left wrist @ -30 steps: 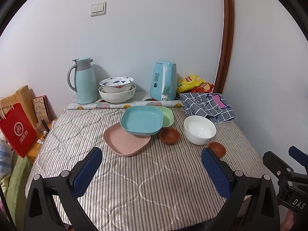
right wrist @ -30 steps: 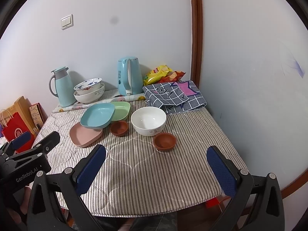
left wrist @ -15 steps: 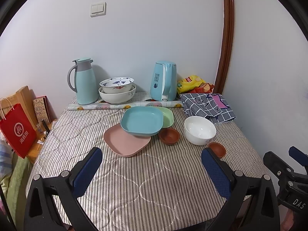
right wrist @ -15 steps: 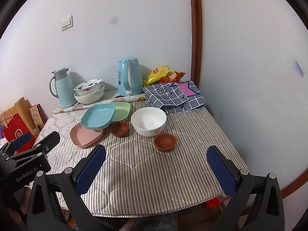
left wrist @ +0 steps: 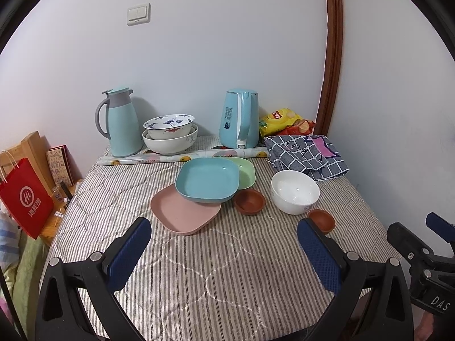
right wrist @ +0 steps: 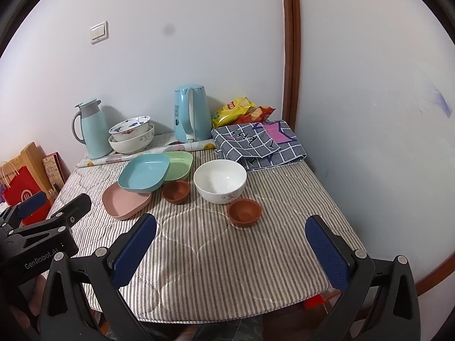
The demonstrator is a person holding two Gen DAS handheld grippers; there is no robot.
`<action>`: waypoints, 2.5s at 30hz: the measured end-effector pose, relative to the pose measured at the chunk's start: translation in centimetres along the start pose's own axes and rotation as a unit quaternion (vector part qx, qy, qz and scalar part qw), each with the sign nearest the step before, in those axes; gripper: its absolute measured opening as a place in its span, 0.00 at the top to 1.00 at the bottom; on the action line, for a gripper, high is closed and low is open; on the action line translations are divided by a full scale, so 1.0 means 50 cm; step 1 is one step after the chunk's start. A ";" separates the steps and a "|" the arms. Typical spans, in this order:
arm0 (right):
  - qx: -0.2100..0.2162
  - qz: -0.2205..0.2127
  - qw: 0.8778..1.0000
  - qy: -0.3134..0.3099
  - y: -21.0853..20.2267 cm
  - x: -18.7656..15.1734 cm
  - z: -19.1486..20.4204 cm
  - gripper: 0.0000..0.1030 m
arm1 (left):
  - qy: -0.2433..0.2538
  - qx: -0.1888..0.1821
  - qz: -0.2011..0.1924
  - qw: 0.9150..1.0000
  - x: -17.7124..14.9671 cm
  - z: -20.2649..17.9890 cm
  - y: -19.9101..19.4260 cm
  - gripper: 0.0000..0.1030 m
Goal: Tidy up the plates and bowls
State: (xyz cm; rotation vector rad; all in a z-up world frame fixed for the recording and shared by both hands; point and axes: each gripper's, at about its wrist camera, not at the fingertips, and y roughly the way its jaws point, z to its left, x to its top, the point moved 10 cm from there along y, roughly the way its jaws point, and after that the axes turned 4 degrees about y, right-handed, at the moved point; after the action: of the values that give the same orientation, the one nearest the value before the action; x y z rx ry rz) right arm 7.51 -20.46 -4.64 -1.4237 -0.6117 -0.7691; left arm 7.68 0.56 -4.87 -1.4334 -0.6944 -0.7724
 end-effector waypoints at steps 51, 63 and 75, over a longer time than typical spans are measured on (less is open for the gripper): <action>0.077 0.113 0.990 -0.033 0.394 0.090 0.244 0.24 | -0.067 0.020 0.102 0.992 0.081 0.225 0.383 0.10; 0.083 0.149 0.985 -0.025 0.504 0.059 0.296 0.46 | -0.068 0.012 0.129 0.989 0.060 0.249 0.476 0.19; 0.078 0.181 0.980 -0.018 0.582 0.028 0.309 0.56 | -0.058 -0.015 0.155 0.986 0.051 0.229 0.576 0.40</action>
State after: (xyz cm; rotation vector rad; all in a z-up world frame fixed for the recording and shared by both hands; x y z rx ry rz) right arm 32.12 -5.63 -20.83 -1.3559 -0.4132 -0.3996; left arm 32.90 11.47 -19.41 -1.5777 -0.5315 -0.4609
